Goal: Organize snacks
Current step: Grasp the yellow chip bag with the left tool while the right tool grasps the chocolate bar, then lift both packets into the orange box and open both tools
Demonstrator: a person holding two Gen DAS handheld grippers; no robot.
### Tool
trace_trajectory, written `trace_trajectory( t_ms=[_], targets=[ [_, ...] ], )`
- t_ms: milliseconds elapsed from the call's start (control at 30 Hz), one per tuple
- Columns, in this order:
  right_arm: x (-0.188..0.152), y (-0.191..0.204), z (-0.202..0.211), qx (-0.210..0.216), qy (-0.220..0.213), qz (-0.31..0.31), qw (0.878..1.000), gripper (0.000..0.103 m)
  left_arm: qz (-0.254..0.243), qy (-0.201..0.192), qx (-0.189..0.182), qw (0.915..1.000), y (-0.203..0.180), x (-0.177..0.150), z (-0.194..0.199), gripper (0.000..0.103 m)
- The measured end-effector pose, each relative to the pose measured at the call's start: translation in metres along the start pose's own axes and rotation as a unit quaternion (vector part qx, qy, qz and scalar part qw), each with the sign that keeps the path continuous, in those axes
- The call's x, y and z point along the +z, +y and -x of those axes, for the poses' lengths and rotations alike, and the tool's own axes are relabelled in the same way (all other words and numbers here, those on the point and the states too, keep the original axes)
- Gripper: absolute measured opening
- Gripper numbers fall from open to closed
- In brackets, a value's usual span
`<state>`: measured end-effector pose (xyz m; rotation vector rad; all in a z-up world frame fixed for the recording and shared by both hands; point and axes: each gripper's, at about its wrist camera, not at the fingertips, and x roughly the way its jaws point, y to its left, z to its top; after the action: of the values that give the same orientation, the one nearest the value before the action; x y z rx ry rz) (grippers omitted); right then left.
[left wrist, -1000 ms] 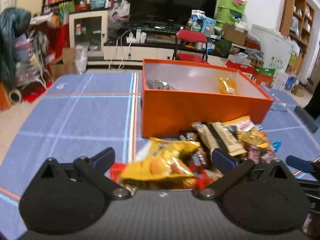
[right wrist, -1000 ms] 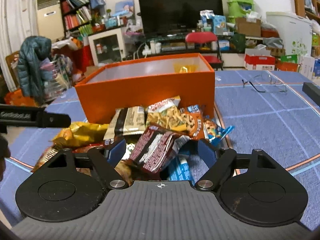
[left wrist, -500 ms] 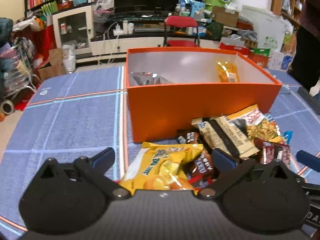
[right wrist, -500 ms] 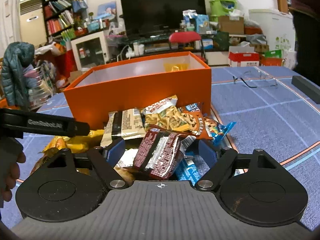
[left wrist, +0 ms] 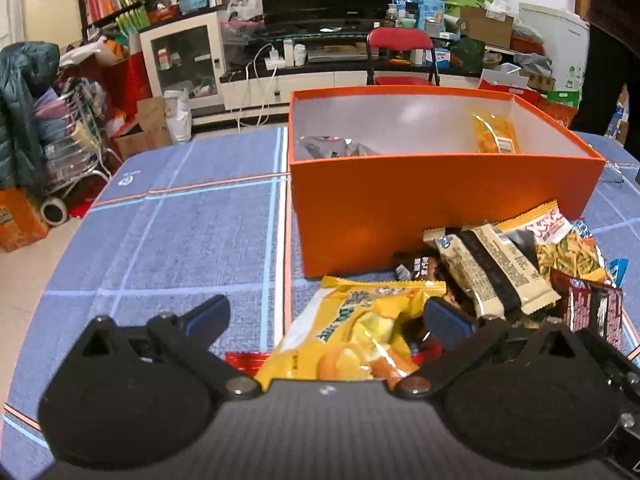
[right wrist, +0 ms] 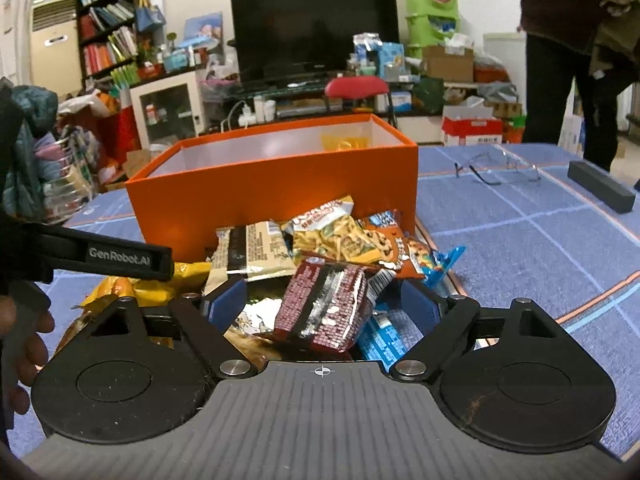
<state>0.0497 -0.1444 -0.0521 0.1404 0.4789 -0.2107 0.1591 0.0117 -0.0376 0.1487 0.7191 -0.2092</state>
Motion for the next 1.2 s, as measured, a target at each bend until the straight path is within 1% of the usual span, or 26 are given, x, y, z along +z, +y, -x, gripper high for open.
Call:
trace_trajectory(
  t_ms=[67,200,333,433,467,500,533,567,600,633,700,767,967,1100,1200],
  targets=[
    [0.000,0.004,0.001,-0.007,-0.005,0.007,1.000,0.075,-0.004,-0.001,0.002,1.0000,0.000,-0.002,-0.001,0.102],
    [-0.001,0.010,-0.001,-0.023,-0.002,0.011,1.000,0.070,0.004,0.008,-0.008,0.9999,0.003,-0.005,-0.006,0.102],
    [-0.004,0.010,-0.010,-0.031,0.009,0.001,0.999,0.070,-0.003,0.007,-0.004,1.0000,0.001,-0.007,-0.009,0.102],
    [-0.006,0.007,-0.019,-0.031,0.021,-0.017,0.999,0.070,-0.004,0.008,-0.012,0.9999,0.001,-0.008,-0.011,0.102],
    [-0.006,0.008,-0.023,-0.031,0.024,-0.018,0.999,0.067,-0.003,0.008,-0.015,0.9998,0.000,-0.008,-0.013,0.102],
    [-0.006,0.008,-0.027,-0.030,0.030,-0.020,0.999,0.063,-0.002,0.010,-0.018,0.9998,0.000,-0.008,-0.014,0.102],
    [-0.007,0.008,-0.031,-0.029,0.037,-0.023,0.999,0.061,-0.001,0.011,-0.020,0.9997,0.000,-0.008,-0.016,0.100],
    [-0.009,0.007,-0.036,-0.027,0.045,-0.029,0.998,0.058,0.002,0.015,-0.026,0.9996,0.000,-0.008,-0.018,0.093],
    [-0.010,0.007,-0.037,-0.028,0.042,-0.027,0.998,0.057,0.004,0.020,-0.032,0.9993,0.001,-0.008,-0.020,0.091],
    [-0.010,0.008,-0.038,-0.029,0.039,-0.025,0.998,0.055,0.009,0.025,-0.038,0.9989,0.001,-0.008,-0.023,0.086],
    [-0.010,0.008,-0.039,-0.026,0.038,-0.017,0.999,0.039,0.017,0.035,-0.046,0.9982,0.003,-0.010,-0.028,0.077],
    [-0.009,0.007,-0.040,-0.022,0.039,-0.007,0.999,0.035,0.021,0.041,-0.045,0.9979,0.005,-0.009,-0.030,0.071],
    [-0.008,-0.001,-0.040,-0.002,0.037,-0.014,0.999,0.033,0.061,0.041,-0.064,0.9952,0.017,-0.007,-0.026,0.060],
    [-0.008,-0.006,-0.037,0.009,0.034,-0.012,0.999,0.032,0.064,0.028,-0.052,0.9962,0.020,-0.007,-0.017,0.055],
    [-0.010,-0.007,-0.034,0.008,0.028,-0.001,1.000,0.032,0.062,0.019,-0.051,0.9966,0.020,-0.006,-0.008,0.053]
  ],
)
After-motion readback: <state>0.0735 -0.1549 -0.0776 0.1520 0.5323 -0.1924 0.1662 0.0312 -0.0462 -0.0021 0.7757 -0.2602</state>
